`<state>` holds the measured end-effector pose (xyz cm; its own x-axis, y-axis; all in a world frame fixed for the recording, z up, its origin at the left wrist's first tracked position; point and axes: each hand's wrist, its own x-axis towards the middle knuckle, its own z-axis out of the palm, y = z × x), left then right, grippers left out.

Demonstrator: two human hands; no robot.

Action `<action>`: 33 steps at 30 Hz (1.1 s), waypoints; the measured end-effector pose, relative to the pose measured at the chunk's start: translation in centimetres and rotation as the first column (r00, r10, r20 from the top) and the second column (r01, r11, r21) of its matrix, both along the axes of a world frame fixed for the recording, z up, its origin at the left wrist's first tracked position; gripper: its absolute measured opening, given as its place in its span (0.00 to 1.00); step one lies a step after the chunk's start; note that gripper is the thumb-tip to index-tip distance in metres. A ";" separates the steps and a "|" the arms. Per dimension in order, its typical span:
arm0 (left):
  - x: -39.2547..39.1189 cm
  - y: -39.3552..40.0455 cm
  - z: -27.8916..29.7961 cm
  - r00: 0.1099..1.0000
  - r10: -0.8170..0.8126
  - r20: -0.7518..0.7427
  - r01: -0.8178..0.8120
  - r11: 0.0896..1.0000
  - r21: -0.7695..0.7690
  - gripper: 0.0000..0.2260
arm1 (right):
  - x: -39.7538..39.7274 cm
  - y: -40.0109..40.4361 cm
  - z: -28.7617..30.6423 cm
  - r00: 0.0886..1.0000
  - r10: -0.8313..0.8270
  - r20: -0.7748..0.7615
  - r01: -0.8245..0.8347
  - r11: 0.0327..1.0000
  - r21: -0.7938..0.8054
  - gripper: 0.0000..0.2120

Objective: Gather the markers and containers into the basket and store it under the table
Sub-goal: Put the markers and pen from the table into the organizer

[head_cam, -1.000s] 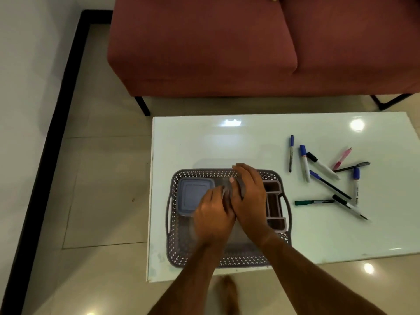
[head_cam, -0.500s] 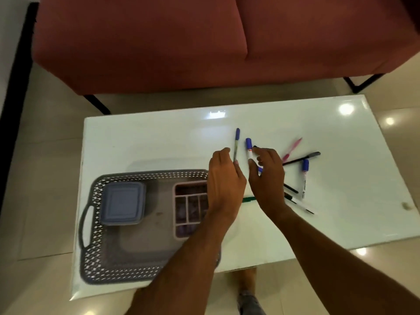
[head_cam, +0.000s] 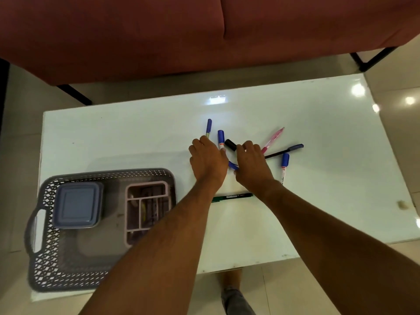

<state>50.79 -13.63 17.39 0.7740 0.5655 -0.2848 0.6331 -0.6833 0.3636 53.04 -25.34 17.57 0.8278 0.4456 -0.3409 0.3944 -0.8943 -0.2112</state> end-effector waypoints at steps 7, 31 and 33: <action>0.9 -0.8 -1.5 0.999 -0.032 -0.033 0.033 0.998 0.046 0.18 | 1.1 -0.1 -0.6 0.990 -0.084 -0.114 0.090 0.995 0.045 0.16; 1.3 0.1 1.9 0.946 0.210 0.246 -0.084 0.895 -0.439 0.10 | 1.3 0.4 2.2 0.878 -0.437 -0.195 0.459 0.654 0.601 0.10; 0.0 1.7 3.7 0.906 0.249 0.343 -0.017 0.829 -0.559 0.08 | 1.0 1.2 3.6 0.854 -0.424 -0.301 0.506 0.549 0.665 0.10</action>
